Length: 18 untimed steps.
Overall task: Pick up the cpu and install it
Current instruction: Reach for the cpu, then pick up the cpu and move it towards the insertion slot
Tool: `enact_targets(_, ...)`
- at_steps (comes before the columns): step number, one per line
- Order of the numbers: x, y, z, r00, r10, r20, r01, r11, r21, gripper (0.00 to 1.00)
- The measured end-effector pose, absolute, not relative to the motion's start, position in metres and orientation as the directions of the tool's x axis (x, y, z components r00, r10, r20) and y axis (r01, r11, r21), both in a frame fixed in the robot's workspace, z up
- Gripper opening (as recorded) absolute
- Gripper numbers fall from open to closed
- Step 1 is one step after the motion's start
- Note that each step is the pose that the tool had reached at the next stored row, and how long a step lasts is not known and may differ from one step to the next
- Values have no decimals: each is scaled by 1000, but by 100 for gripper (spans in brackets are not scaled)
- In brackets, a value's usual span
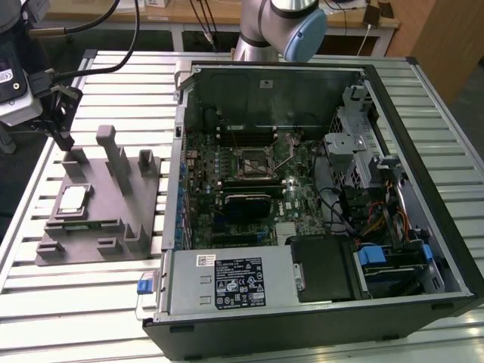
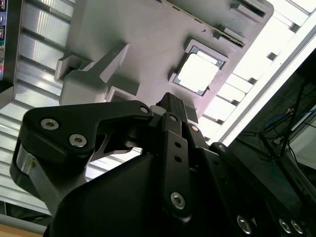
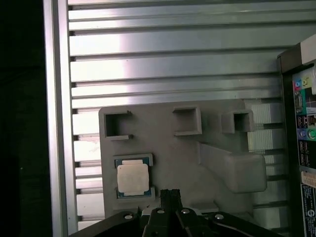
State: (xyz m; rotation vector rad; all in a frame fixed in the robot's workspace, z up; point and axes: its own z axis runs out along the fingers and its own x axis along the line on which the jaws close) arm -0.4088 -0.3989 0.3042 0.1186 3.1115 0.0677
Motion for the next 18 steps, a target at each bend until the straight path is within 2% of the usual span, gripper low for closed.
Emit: enact_targets(18,-416,-399,302,-997,77,-25,76,996,44,11)
